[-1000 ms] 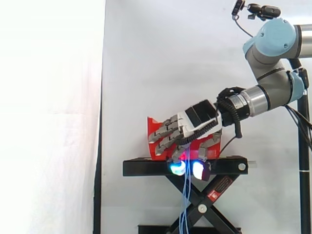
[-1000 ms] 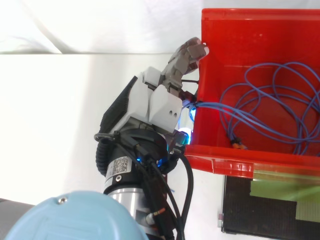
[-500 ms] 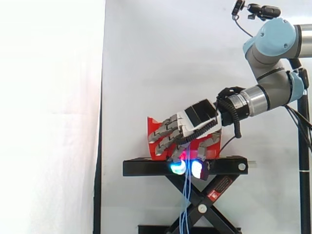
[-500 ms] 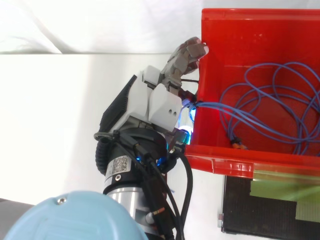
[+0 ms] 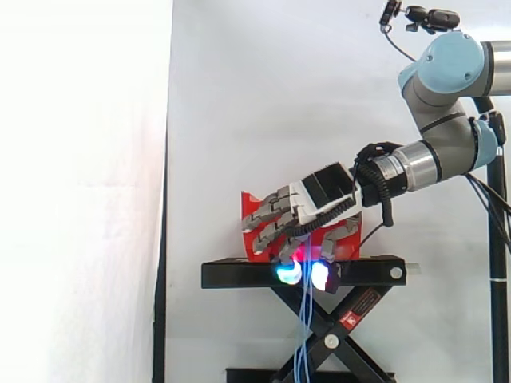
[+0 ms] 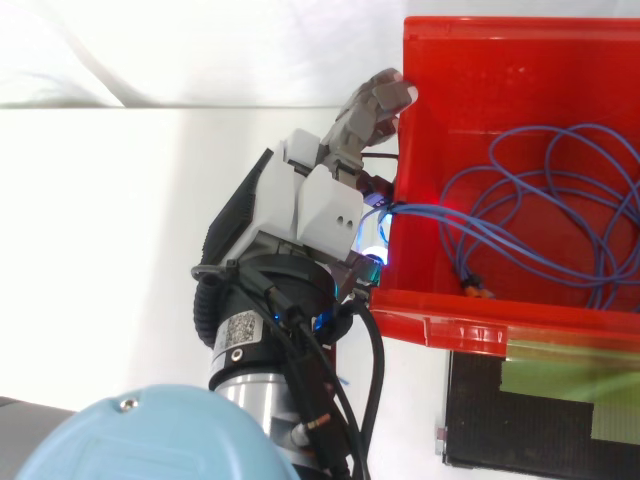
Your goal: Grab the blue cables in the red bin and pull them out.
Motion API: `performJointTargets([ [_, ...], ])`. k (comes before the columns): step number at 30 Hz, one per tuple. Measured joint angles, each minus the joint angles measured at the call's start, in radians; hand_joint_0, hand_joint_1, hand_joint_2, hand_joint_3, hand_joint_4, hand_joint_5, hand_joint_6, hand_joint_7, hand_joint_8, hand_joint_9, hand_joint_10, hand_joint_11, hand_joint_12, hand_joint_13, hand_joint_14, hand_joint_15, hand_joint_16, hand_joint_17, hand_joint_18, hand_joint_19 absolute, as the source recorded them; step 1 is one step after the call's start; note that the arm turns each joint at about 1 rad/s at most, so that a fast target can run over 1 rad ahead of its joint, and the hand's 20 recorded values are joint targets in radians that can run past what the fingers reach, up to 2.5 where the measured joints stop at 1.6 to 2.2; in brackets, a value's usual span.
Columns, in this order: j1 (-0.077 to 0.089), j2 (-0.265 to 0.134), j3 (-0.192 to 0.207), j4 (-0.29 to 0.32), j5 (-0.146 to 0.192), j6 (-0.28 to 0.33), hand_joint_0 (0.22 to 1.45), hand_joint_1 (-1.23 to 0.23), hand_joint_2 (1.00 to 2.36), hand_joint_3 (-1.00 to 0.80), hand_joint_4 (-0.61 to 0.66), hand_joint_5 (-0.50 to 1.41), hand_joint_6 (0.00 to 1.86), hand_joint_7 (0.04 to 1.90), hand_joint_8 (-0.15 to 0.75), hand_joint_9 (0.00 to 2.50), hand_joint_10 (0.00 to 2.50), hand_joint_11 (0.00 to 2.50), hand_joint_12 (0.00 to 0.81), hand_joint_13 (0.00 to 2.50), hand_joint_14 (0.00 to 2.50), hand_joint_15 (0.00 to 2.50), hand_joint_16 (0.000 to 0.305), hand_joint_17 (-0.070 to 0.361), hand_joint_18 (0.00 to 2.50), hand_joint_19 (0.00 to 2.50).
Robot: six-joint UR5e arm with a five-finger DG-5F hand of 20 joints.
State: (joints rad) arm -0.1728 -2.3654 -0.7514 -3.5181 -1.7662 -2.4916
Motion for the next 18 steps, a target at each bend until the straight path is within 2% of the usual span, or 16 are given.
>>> performJointTargets([
  [7,0.000,0.000,-0.001,0.001,0.000,0.000,0.84,-0.84,1.00,-1.00,0.23,0.89,0.19,0.68,0.264,0.60,0.01,0.41,0.325,0.31,0.01,0.33,0.043,0.097,0.29,0.60],
  [18,0.001,0.000,-0.002,0.000,-0.001,0.022,0.84,-0.84,1.00,-1.00,0.25,0.89,0.12,0.71,0.263,0.60,0.02,0.40,0.327,0.32,0.01,0.34,0.044,0.098,0.29,0.61],
])
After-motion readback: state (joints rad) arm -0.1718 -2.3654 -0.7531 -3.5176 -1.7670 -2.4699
